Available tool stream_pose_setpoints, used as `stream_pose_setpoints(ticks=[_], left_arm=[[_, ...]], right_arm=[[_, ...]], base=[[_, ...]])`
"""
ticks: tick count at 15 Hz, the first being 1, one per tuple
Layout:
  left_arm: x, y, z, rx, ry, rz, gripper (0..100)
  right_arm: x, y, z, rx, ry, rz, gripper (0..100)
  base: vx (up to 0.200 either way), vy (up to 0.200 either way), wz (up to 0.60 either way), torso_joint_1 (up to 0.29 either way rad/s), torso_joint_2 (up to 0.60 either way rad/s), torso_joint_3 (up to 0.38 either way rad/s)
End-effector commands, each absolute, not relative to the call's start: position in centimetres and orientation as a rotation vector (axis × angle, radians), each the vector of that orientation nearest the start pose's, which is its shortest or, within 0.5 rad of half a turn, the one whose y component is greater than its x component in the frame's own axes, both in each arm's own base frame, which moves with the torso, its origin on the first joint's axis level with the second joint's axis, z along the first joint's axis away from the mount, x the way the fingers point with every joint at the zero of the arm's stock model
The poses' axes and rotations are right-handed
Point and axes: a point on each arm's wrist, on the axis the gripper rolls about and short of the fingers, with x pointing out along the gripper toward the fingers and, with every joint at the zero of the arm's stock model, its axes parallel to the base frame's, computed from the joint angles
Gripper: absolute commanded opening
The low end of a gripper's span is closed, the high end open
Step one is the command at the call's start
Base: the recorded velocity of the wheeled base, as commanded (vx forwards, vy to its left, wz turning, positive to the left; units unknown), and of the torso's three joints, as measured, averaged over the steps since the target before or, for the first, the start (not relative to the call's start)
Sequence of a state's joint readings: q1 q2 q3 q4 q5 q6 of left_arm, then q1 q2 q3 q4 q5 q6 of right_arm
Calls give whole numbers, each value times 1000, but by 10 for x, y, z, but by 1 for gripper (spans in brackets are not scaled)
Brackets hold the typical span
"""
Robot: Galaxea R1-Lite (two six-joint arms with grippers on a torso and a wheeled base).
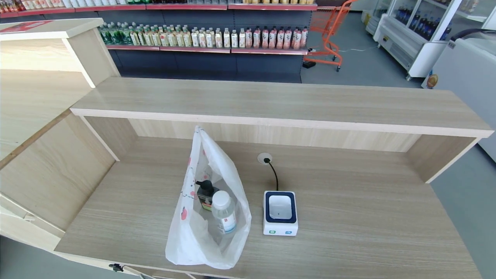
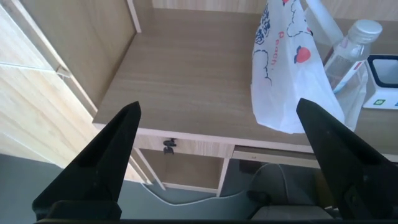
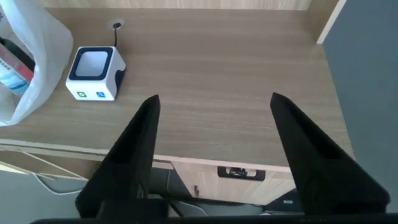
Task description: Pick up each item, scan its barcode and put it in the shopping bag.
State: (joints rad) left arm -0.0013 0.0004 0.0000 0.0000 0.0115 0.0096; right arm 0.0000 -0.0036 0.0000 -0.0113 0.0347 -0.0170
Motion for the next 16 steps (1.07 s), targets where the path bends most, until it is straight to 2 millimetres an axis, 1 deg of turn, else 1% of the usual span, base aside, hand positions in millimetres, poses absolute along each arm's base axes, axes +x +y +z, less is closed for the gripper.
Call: stream_pose_setpoints(ticks=[1,16], left_arm=[[-23,0,75,9,0,11,100],[-23,0,75,9,0,11,100]], right_arm=[[-23,1,77,-20,-11,35,0],[-23,1,77,-20,-11,37,0]], base=[[0,0,0,0,0,0],[0,0,0,0,0,0]])
